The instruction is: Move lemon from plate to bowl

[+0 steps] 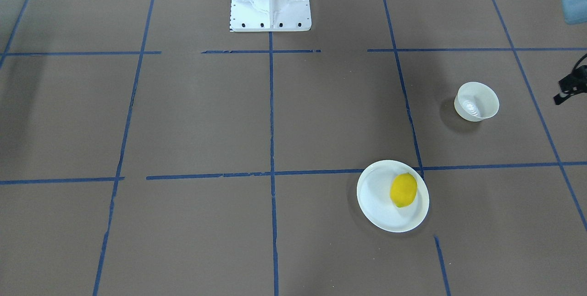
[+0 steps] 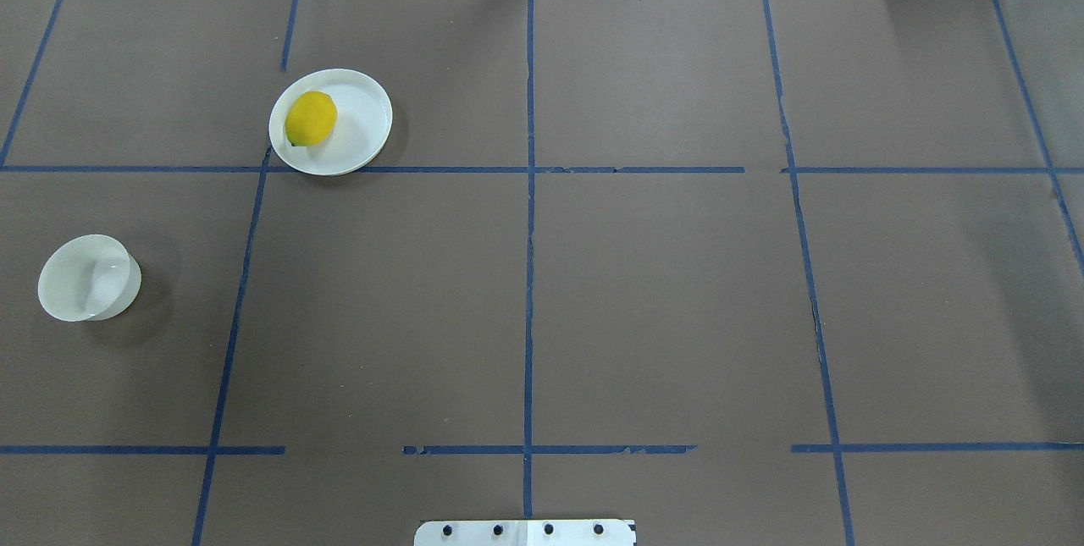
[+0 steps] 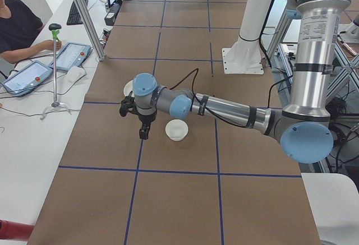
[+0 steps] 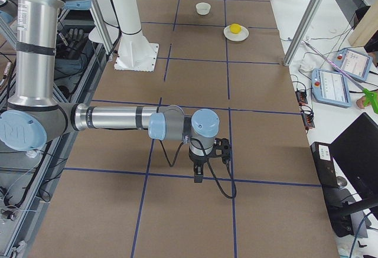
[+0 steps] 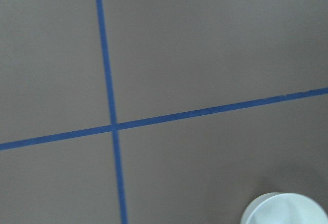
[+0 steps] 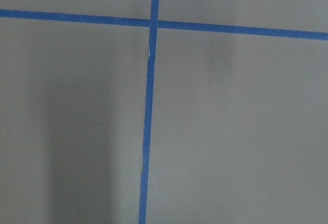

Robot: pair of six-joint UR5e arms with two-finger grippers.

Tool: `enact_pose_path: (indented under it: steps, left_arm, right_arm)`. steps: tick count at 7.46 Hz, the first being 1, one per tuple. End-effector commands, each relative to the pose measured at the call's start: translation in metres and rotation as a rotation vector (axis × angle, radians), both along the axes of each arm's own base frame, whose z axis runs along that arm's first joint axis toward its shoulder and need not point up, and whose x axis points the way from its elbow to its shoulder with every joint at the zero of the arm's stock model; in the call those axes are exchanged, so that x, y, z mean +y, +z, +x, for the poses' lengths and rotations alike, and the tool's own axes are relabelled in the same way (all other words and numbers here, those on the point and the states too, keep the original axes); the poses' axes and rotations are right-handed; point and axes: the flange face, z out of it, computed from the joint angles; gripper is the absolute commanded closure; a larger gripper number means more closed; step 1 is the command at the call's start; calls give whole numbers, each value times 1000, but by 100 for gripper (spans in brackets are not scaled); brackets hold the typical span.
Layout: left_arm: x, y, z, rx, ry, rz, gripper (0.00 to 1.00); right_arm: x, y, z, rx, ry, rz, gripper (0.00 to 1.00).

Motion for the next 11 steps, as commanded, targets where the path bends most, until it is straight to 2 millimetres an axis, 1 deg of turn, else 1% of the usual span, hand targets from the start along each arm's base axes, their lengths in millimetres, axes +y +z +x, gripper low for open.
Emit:
enact_pose_path:
  steps: [1, 2, 3, 4, 5, 6, 7, 8, 9, 10, 11]
  left_arm:
    - [-25, -85, 99, 22, 8, -10, 0]
    - [-47, -124, 151, -2, 15, -62, 0]
    - [-75, -151, 178, -14, 25, -89, 0]
    - [-97, -161, 192, -13, 26, -97, 0]
    - [-116, -173, 206, 1, -22, -135, 0]
    - [-128, -173, 217, 10, -32, -136, 0]
    - [-124, -161, 244, 27, -21, -137, 0]
    - [-128, -150, 261, 45, -34, -139, 0]
    - [-132, -146, 279, 53, -36, -143, 0]
    - [-136, -147, 293, 41, -58, -137, 0]
    - [-133, -140, 309, 39, -55, -132, 0]
  right_arm:
    - [0, 0, 0, 0, 0, 0, 0]
    - [0, 0, 0, 0, 0, 0, 0]
    - [0, 0, 0, 0, 0, 0, 0]
    - [0, 0, 0, 0, 0, 0, 0]
    - [0, 0, 0, 0, 0, 0, 0]
    - [0, 0, 0, 0, 0, 0, 0]
    - [0, 0, 0, 0, 0, 0, 0]
    - [0, 0, 0, 0, 0, 0, 0]
    - [0, 0, 0, 0, 0, 0, 0]
    - [0, 0, 0, 0, 0, 0, 0]
    - [0, 0, 0, 0, 0, 0, 0]
